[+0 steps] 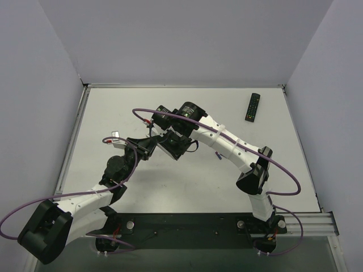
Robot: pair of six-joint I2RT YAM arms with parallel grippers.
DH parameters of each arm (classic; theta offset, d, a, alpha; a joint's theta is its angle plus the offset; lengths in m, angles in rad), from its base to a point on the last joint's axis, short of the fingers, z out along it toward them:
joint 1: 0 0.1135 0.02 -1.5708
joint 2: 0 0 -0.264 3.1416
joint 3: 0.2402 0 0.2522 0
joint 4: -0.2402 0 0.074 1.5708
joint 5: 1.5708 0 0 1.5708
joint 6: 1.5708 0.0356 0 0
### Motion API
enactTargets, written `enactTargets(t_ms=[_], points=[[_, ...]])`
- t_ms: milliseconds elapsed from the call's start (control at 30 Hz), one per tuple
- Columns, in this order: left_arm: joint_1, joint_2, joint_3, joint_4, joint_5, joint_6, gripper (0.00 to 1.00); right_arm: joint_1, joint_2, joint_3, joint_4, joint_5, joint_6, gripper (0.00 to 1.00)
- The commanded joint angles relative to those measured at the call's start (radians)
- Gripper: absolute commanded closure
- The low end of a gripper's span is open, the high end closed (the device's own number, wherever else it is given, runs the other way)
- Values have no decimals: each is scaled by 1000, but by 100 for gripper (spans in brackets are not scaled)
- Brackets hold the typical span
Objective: Load the batteries into the remote control
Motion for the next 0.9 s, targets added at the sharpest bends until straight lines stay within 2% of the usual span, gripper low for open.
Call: enactTargets(t_ms=[0, 567, 733, 867], points=[[-8, -7, 44, 84, -1, -18, 100, 7, 16, 33, -47, 22, -7, 73], [-10, -9, 36, 84, -4, -31, 100, 8, 5, 41, -46, 40, -1, 60], [-10, -12, 32, 81, -8, -44, 100, 7, 7, 39, -43, 46, 0, 60], [-10, -14, 29, 75, -8, -62, 100, 8, 7, 38, -41, 48, 2, 67]])
